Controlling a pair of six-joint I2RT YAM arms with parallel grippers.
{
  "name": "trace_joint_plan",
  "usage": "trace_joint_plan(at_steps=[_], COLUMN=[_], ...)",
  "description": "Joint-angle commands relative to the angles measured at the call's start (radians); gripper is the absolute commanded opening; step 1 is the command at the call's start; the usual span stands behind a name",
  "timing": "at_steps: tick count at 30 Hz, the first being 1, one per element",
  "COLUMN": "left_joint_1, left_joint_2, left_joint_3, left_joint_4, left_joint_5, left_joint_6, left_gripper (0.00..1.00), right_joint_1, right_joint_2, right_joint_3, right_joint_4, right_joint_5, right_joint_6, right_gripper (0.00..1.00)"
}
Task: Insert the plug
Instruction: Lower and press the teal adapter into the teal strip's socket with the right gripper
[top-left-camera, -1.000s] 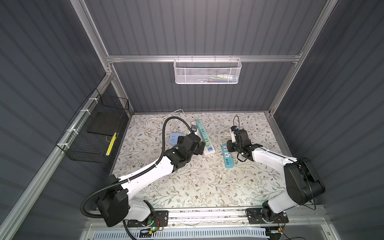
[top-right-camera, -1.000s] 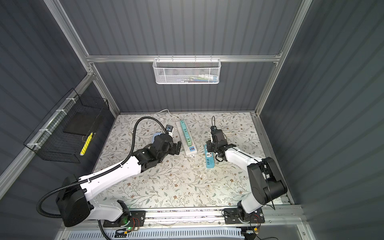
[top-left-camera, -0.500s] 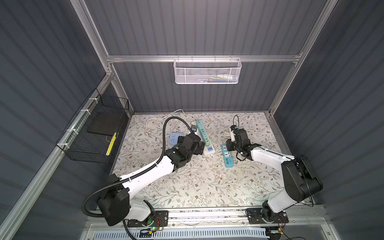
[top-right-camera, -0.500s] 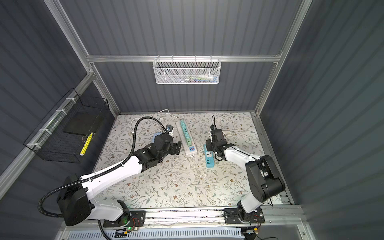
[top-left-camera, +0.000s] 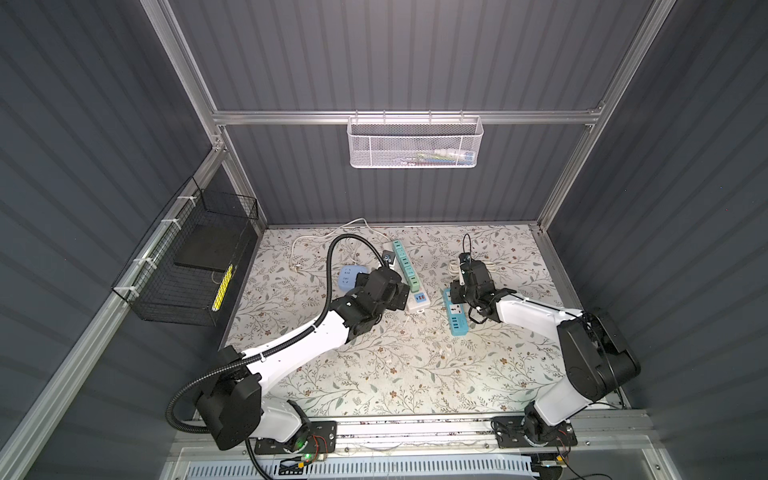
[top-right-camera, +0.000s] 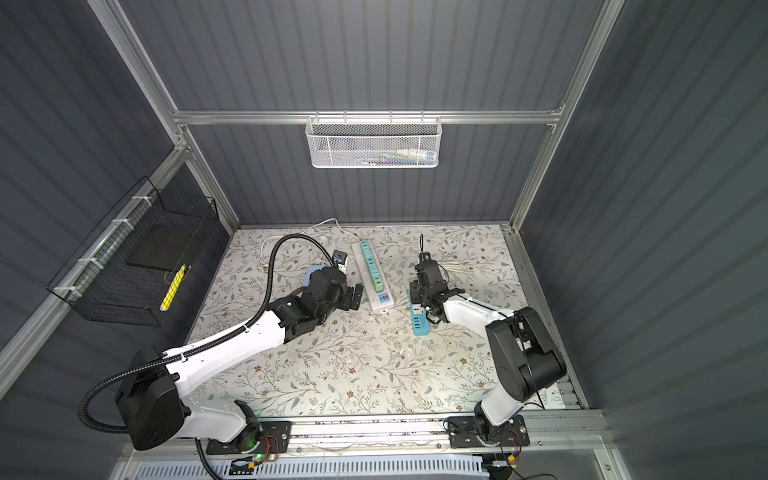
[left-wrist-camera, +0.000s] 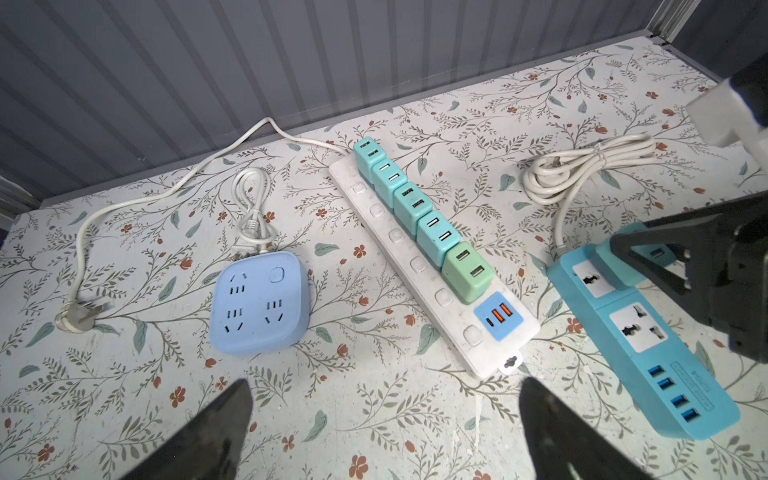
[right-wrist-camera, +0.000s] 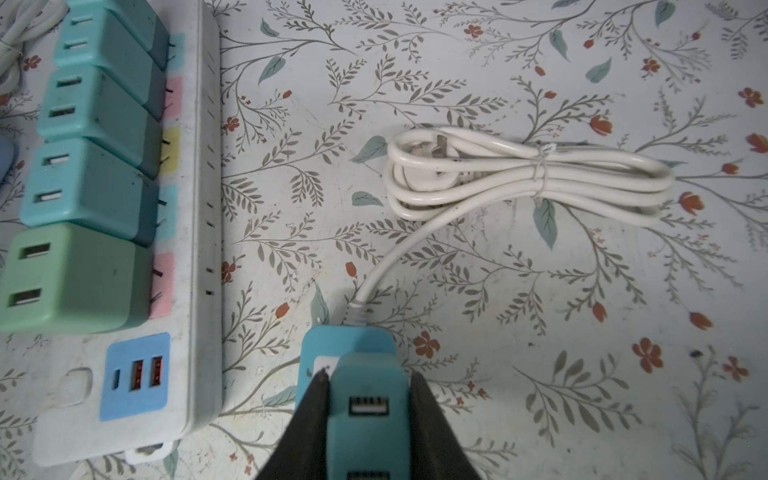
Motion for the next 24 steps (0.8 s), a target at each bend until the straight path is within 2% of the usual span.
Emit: trace_joint_plan(at_steps=[1,14,24], left_joint_1=[0.005,0.009,0.008], left_joint_2=[-0.015,-0.043,-0.063], left_joint_3=[-0.018,-0.057,-0.077], left_joint_4=[0.016,0.025,0.016], left_joint_5=[0.002,-0.006,-0.002], left_joint_6=[-0.016,-0.025,-0.04], left_gripper=[1.0,1.0,1.0], right_joint_1=[0.034,0.112,0.132], right_joint_2=[0.041,0.098,0.139], right_joint_3=[-0.041,-0.06,-0.073], right_joint_4=[-0.065,-0.089,-0.1], right_joint_5=[-0.007,0.054,0.086], right_joint_6=[0.042,0.085,0.114], right_gripper=[0.15,0.16,0.16])
